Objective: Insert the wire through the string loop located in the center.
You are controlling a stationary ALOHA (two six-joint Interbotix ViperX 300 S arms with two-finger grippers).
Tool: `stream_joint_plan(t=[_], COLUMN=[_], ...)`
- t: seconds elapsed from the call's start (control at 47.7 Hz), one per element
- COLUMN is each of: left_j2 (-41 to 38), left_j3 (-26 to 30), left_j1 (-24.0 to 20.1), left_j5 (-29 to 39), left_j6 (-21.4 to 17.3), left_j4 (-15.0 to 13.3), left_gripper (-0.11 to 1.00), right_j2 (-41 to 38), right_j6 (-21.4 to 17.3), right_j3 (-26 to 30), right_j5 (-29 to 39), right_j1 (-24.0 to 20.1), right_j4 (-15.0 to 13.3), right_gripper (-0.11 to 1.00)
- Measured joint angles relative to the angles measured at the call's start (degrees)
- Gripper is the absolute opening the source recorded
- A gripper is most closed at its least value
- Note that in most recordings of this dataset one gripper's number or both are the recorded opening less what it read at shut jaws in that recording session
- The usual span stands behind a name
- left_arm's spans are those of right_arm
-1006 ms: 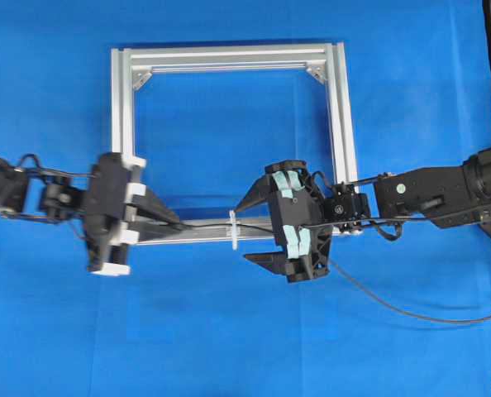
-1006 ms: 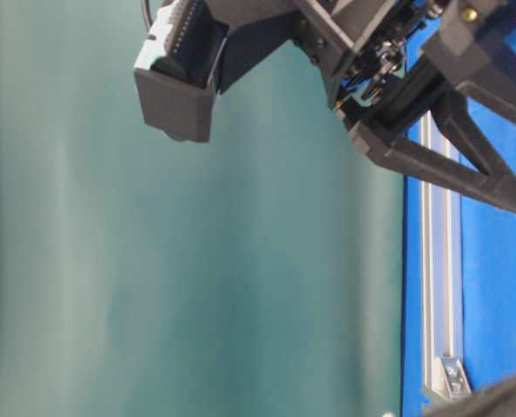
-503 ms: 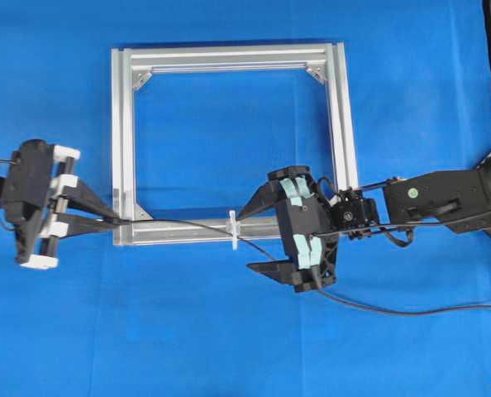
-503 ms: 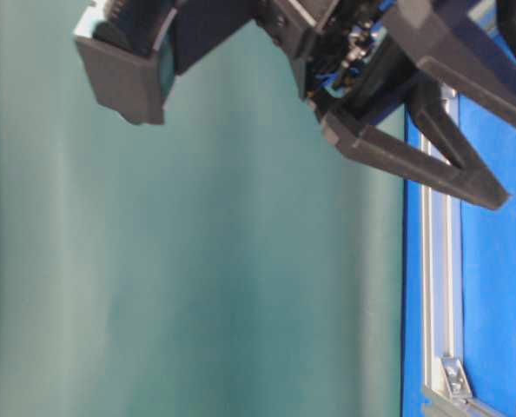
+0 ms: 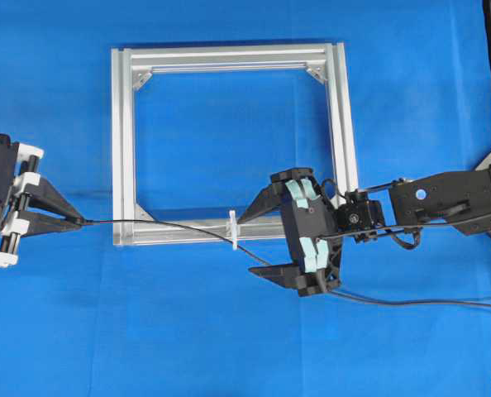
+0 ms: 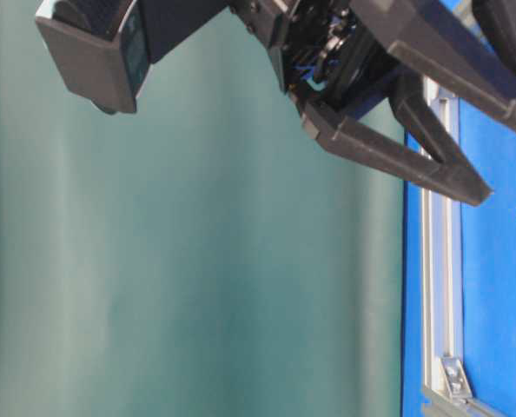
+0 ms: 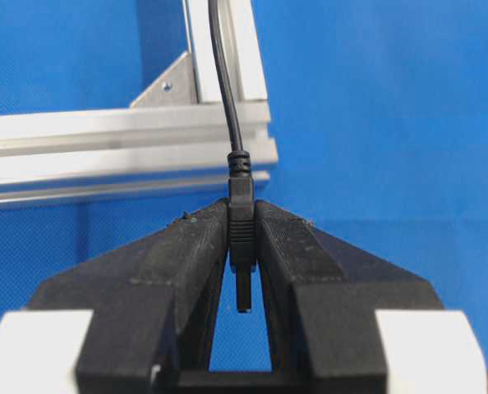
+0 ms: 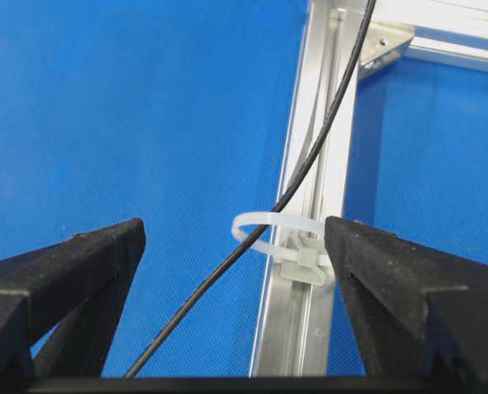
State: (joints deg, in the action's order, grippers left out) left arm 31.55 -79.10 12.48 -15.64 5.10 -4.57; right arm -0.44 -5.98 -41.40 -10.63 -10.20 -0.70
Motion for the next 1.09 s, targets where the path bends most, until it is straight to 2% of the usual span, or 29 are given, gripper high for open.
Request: stream_joint_plan(t=[0.398,0.44,0.65,0.713,0.839,1.09], left_j2=[-0.7,-0.7,-0.8,-0.7,-0.6,0.4], left_j3=[0.0,-0.1,0.0,0.0,0.0,0.4], left_j1=[0.0,0.0,0.1,0.1,0.0,-0.1], left_j5=[1.1,1.1,1.1,1.1,1.1,1.2], left_j6=[-0.4,-0.4,0.4,0.4,0.3,0.4], left_j4=[0.1,0.1,0.1,0.1,0.1,0.1], left_gripper=[0.11,0.14,0.75,0.87,0.82,0.83], right_j2=[0.0,0.0,0.0,-0.1,0.0,0.6], right_j6=[0.0,0.0,0.0,0.0,0.0,0.0], right_j3=[-0.1,-0.1,-0.1,-0.1,-0.1,-0.1], right_j5=[0.0,0.0,0.1,0.2,0.5,1.1], right_j1=[0.0,0.0,0.0,-0.1,0.0,-0.1], right_j4=[0.0,0.0,0.0,0.0,0.1,0.1], right_gripper=[0.91,0.91,0.91,0.91,0.91,0.91])
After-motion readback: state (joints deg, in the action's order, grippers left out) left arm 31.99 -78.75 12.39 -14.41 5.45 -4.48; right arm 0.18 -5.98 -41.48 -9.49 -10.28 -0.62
